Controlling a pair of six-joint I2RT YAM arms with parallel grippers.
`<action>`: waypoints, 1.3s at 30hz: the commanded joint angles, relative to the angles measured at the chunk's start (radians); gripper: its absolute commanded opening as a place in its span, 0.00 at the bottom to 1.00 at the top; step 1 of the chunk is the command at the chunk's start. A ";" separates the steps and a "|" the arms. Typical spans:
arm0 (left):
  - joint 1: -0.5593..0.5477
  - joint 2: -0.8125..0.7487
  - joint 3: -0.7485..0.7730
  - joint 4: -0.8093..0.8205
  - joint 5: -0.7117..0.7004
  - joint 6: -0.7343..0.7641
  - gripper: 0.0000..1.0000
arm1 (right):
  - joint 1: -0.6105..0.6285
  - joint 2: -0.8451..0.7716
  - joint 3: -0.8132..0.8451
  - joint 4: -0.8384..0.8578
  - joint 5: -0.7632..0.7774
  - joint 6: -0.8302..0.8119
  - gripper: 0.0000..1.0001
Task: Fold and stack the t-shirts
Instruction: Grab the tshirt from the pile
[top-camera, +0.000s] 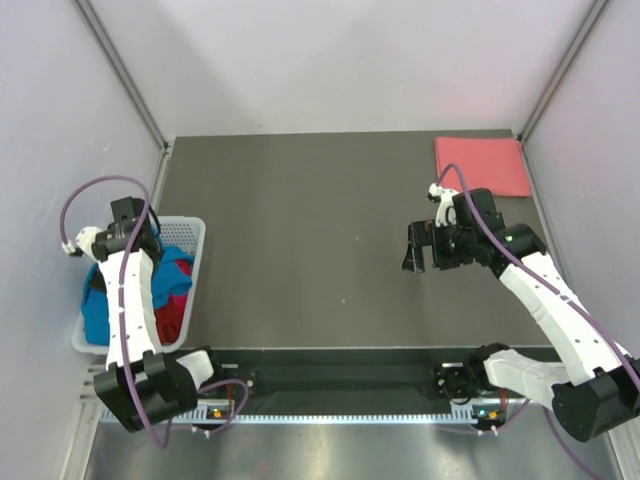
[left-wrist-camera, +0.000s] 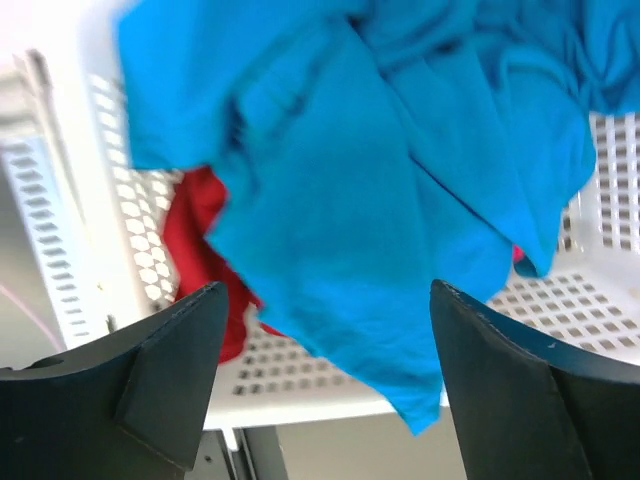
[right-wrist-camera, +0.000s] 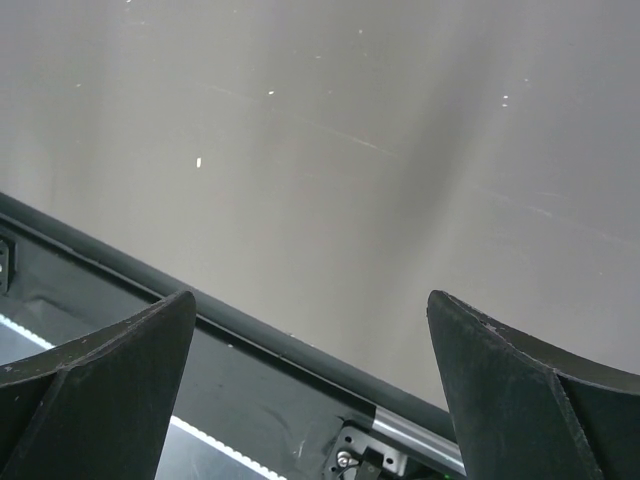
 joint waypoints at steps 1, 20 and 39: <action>0.008 -0.058 -0.005 -0.034 -0.127 0.014 0.87 | -0.009 -0.016 0.043 0.002 -0.039 -0.009 1.00; 0.069 0.042 -0.141 0.402 -0.049 0.447 0.82 | 0.027 0.006 0.075 -0.029 -0.047 -0.043 1.00; 0.092 0.057 0.098 0.186 -0.106 0.258 0.00 | 0.026 0.038 0.056 -0.015 -0.067 -0.031 1.00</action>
